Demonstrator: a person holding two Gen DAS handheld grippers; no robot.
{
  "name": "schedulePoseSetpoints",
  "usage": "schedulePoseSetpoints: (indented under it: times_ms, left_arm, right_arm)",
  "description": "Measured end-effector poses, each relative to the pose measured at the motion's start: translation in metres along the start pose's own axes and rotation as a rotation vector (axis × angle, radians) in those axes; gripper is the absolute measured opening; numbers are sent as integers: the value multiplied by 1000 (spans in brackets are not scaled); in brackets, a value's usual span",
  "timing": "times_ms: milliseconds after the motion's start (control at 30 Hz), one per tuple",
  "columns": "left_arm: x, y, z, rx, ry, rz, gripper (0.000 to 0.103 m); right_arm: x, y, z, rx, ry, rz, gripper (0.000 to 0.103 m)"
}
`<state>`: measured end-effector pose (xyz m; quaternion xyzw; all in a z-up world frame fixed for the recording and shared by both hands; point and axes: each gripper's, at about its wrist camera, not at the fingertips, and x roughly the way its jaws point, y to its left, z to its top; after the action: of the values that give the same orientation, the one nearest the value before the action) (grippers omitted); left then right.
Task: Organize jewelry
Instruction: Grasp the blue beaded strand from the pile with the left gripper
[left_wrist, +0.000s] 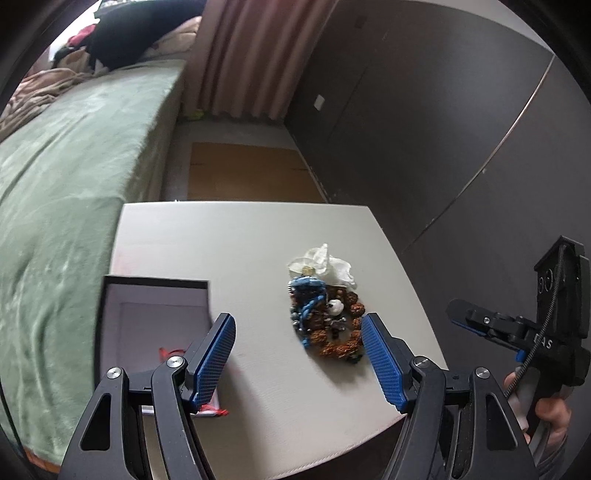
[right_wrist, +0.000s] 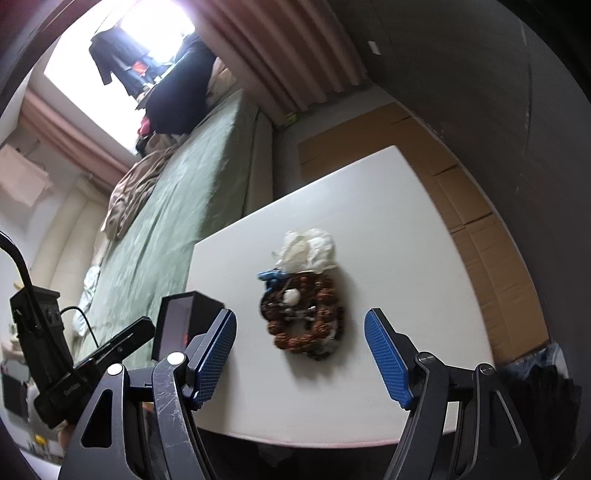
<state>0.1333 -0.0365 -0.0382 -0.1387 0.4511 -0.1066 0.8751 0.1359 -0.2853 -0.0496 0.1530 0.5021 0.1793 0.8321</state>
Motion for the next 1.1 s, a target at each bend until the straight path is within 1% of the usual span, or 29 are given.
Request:
schedulePoseSetpoints:
  times_ms: [67,200,300,600,700,767,833,867,900,933,967,1000,1100]
  left_arm:
    - [9,-3,5,-4,21,-6,67]
    - [30,-9,17,-14,60,-9,67]
    - [48,-11,26,-43,96,-10,65]
    - [100,-19,39,-38,208,19,65]
    - [117,-15,42,-52,234,25,65]
    - [126,-11,43,-61,235,13,65]
    - [133,-9,42,-64,241,17,64]
    - [137,-9,42,-63,244,18,62]
    - [141,-8,40,-59,253,17,56]
    - [144,-8,39,-57,261,17,46]
    - [146,-7,37,-58,270,19,40]
    - [146,-4,35,-63,274,20,38]
    - [140,3,32,-98,270,-14,33]
  right_arm:
    - [0,-8,1,12,-4,3,72]
    - [1,-21,5,35,-10,5,72]
    - [5,-29,9,49,-6,9,72]
    - [14,-46,17,80,-1,14,72]
    - [16,-51,18,96,2,15,72]
    - [18,-54,19,102,5,13,72]
    - [21,-56,20,108,10,11,72]
    - [22,-56,20,109,11,11,72]
    - [24,-56,21,109,15,11,72]
    - [25,-57,21,109,17,10,72]
    - [27,-57,21,110,21,9,72]
    - [30,-57,22,112,27,9,72]
    - [36,-55,25,113,37,17,72]
